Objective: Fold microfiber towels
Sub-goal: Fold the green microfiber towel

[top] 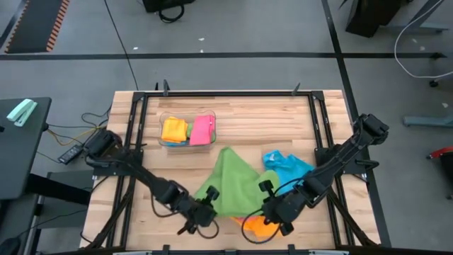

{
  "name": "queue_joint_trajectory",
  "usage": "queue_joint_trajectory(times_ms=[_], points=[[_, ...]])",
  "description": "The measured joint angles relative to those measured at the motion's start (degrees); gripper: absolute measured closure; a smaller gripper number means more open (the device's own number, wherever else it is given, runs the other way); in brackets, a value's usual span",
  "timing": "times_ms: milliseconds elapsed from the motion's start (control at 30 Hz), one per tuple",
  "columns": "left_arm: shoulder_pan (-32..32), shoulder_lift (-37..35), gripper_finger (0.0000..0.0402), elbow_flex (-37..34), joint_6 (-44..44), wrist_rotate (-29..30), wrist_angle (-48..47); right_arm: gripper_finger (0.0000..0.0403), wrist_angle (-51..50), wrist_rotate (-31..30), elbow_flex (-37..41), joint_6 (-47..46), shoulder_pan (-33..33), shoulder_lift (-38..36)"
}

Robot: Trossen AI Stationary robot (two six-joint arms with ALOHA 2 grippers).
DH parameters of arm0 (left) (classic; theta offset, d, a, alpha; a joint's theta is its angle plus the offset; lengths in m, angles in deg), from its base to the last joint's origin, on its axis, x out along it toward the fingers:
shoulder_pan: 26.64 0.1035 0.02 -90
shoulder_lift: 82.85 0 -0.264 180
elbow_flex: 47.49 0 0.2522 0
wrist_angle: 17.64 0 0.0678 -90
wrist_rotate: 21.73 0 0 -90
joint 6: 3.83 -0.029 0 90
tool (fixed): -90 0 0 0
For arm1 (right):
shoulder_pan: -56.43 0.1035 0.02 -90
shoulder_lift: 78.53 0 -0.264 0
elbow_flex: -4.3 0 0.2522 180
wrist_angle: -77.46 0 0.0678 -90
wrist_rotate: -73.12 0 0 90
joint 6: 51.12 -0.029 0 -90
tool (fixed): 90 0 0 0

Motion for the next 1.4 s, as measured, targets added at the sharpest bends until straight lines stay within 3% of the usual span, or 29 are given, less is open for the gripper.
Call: queue_joint_trajectory(times_ms=[233,567,1033,1267,1400], points=[[-3.28,-0.02,0.0367,-0.22,5.14,-1.18,0.26,0.0376,0.21,-2.28,0.20,-2.74,2.28,0.44],[-1.84,1.02,0.0393,-0.27,5.68,-0.45,0.93,0.0376,0.53,-1.63,0.19,-4.17,1.50,2.69],[-4.98,3.19,0.0231,-0.15,6.67,5.42,-0.97,0.0376,-3.49,-1.77,0.21,-7.81,2.64,2.64],[-7.01,3.19,0.0210,-0.15,8.16,6.29,-2.25,0.0376,-3.31,-2.03,0.21,-7.88,2.59,2.64],[-7.16,4.49,0.0216,-0.11,11.29,6.38,-9.84,0.0376,-3.27,-2.03,0.21,-7.53,2.60,2.64]])
